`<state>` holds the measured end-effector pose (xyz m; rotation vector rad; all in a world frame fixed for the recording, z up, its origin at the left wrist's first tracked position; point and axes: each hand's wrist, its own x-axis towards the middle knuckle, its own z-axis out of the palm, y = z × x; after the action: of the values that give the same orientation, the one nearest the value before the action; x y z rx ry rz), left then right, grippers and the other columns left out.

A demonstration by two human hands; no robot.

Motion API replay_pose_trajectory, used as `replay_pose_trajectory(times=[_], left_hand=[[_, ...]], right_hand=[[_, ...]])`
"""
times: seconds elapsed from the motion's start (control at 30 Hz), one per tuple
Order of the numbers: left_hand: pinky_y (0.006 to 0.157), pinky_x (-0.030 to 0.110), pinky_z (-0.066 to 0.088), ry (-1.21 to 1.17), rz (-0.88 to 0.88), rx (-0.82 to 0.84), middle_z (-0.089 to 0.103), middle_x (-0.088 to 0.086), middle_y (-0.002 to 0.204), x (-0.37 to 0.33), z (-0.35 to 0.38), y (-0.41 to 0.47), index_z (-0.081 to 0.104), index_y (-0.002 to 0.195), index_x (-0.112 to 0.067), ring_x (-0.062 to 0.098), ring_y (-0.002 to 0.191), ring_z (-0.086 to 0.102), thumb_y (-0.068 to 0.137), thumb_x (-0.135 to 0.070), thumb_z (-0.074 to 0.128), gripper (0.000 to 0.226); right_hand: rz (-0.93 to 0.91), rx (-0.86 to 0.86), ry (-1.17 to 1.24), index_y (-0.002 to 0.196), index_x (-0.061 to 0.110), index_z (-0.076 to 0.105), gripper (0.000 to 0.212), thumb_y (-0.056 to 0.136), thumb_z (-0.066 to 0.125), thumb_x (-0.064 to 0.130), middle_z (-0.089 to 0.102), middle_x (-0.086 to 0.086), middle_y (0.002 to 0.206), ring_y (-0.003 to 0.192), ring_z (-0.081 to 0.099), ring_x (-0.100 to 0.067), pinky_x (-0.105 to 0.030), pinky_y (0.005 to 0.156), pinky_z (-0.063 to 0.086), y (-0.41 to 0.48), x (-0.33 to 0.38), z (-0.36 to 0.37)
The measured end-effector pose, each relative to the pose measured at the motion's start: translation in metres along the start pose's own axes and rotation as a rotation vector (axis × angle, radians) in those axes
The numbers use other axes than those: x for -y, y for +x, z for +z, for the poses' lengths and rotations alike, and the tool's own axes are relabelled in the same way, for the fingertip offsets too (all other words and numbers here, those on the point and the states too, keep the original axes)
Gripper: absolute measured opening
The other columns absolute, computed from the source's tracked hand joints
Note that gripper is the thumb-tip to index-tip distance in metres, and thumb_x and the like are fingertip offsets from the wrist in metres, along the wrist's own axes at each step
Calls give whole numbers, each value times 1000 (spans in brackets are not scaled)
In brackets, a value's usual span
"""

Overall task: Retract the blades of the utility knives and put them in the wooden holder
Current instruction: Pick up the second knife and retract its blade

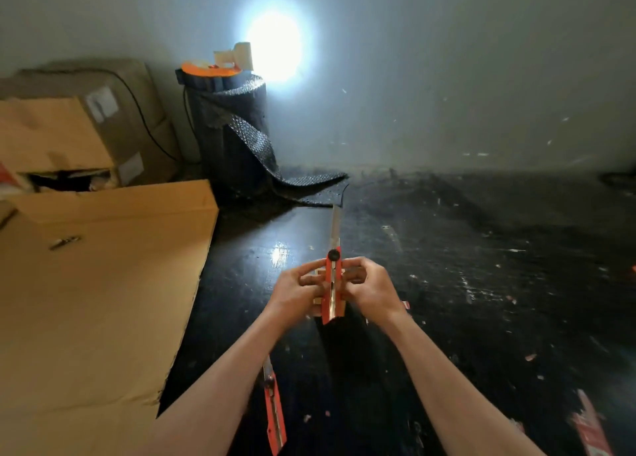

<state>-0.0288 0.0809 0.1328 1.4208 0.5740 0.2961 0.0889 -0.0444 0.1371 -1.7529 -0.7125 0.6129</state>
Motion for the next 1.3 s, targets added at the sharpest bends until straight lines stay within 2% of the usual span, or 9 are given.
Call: replay_pose_trajectory(times=[0.13,0.33,0.47,0.63,0.77,0.87,0.93,1.1,1.3], left_hand=[[68,39,65,-56,70,12,80,15,104,-42,1,10,64,135,-12,29,88,79,93,16,56,50],[67,42,65,-67,177,2,81,12,102,-89,8,22,66,133,-11,28,89,78,93,15,60,47],[61,35,64,-67,218,-13,81,11,98,-109,14,24,68,130,-6,25,84,78,91,18,63,46],[65,39,66,-69,241,-21,77,21,112,-120,15,27,67,132,-3,33,95,75,90,18,62,48],[64,39,66,-80,243,-28,76,24,113,-124,18,28,66,133,-2,33,95,75,90,19,62,48],[63,39,65,-111,240,-35,77,22,112,-130,18,29,67,133,-4,34,98,77,91,18,62,48],[63,37,65,-112,242,-35,78,19,112,-135,18,29,68,132,-6,32,96,78,91,16,63,47],[66,39,65,-98,237,-15,79,14,113,-140,16,28,68,133,-8,30,97,78,92,15,60,48],[68,42,65,-101,193,-1,79,14,111,-139,18,26,68,132,-9,32,100,77,93,13,60,46]], right_hand=[[-135,-31,-19,119,7,61,35,89,62,-10,77,-11,95,84,77,-21,-43,77,64,14,38,-15],[-273,-178,-103,123,32,62,30,98,65,17,75,3,104,96,73,-12,-39,85,62,37,89,-32],[-362,-204,-190,115,27,69,20,98,65,19,74,4,107,99,70,-12,-38,88,61,45,113,-46],[-411,-170,-306,109,31,69,19,97,67,17,74,6,104,97,70,-13,-41,88,61,49,132,-58],[-405,-138,-339,108,30,71,18,95,68,17,74,7,106,100,69,-15,-46,91,59,48,137,-63],[-417,-110,-371,112,24,72,19,96,67,14,74,5,110,99,68,-13,-27,85,58,43,138,-64],[-423,-107,-393,114,23,72,20,97,67,16,74,5,113,99,67,-12,-15,81,49,40,137,-64],[-395,-92,-380,115,22,71,21,95,68,18,73,3,116,104,69,-17,-41,96,57,32,127,-62],[-361,-109,-367,117,22,71,23,95,68,18,74,2,115,105,71,-17,-48,97,57,24,122,-62]])
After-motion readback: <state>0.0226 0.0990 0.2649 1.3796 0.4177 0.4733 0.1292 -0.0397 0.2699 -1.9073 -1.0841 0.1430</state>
